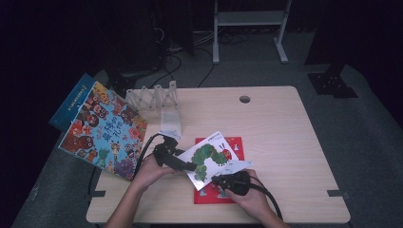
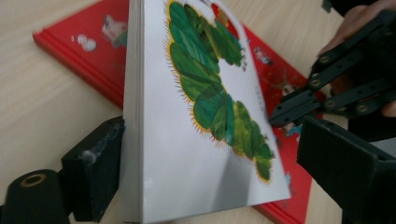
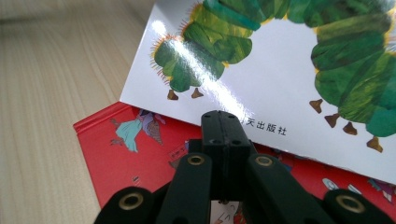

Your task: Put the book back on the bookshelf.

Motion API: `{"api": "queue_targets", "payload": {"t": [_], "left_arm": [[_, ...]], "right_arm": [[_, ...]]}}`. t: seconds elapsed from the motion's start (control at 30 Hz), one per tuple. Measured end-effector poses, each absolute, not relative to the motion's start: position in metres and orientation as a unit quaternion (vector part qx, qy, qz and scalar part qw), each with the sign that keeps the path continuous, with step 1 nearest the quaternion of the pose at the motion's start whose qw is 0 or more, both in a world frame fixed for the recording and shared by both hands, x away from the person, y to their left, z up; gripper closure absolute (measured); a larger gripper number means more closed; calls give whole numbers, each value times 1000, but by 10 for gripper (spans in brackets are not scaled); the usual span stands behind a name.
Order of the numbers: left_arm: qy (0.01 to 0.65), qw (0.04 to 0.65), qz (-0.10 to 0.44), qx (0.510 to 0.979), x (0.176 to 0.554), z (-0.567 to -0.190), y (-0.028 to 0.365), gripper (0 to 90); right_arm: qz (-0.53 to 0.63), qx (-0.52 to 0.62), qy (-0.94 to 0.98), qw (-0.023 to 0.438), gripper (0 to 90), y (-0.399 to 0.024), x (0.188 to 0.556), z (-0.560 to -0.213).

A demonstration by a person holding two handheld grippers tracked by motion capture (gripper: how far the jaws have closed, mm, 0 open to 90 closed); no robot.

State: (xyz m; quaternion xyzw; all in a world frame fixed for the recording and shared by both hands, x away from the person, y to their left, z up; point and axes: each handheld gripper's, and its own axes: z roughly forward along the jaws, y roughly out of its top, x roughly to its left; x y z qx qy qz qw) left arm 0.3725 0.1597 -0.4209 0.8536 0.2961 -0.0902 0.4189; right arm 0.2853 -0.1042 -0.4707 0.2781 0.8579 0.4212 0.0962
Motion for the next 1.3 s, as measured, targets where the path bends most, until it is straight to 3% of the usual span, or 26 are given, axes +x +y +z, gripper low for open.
{"api": "queue_targets", "payload": {"t": [0.23,0.47,0.73,1.3], "left_arm": [[277,423,-75,859,368,-408,164,212],[257,414,-55,872,364,-394,163,388],[239,390,-47,888,364,-382,151,523],[213,354,-54,909,361,-372,122,612]], "right_arm": [[420,279,858,98,892,-103,288,-472],[418,279,859,96,892,-103,289,-472],[418,278,859,95,892,-103,289,-473],[418,278,860,93,891,-102,292,-474]]}}
